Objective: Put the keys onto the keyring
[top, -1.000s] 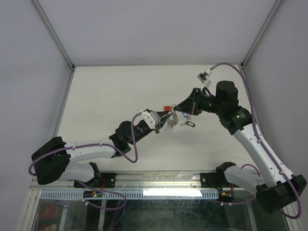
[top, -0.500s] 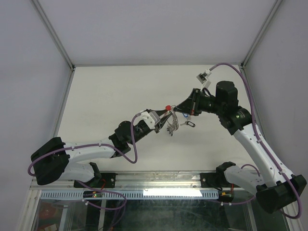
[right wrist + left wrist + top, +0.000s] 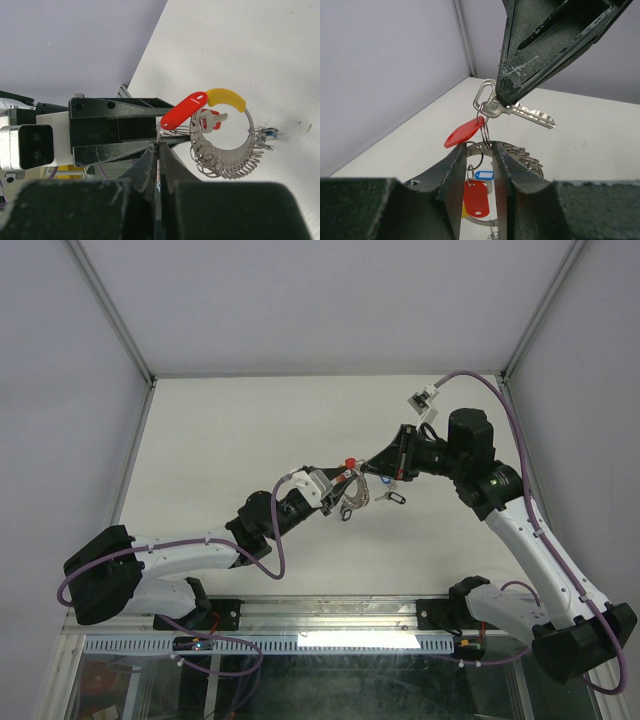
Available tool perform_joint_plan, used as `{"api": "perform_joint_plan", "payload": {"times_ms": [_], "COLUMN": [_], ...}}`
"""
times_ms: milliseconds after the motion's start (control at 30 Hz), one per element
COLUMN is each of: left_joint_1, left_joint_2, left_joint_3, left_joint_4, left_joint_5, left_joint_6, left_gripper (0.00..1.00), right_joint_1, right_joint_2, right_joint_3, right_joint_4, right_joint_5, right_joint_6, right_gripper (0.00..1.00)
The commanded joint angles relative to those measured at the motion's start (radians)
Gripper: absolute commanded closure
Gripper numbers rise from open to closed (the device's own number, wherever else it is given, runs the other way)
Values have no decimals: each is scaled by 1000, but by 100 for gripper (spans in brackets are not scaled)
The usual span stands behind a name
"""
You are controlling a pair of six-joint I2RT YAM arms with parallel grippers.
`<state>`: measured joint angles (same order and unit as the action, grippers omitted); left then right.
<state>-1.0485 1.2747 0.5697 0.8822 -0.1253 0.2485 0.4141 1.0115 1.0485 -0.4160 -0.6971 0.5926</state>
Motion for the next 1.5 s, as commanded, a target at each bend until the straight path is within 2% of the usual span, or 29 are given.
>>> {"api": "perform_joint_plan", "payload": {"times_ms": [0, 1100, 1367, 1467], "left_joint_1": [-11, -11, -11, -11], "left_joint_2": [-32, 4, 5, 3], "left_joint_3": [43, 76, 78, 75], "left_joint_4": [30, -30, -35, -35], "left_joint_5": [42, 32, 37, 45], "left_joint_6": [6, 11, 10, 11], "left_gripper": [74, 76, 84, 98], "right_joint_1": [-2, 3, 4, 4], "right_joint_2": [-17, -11, -14, -17], "right_joint_3": [2, 1, 1, 1], "right_joint_4": [47, 49, 49, 48], "right_joint_5": [-37, -54, -51, -42], "right_joint_6": [-13, -19, -20, -24], "right_gripper": [100, 100, 100, 100]}}
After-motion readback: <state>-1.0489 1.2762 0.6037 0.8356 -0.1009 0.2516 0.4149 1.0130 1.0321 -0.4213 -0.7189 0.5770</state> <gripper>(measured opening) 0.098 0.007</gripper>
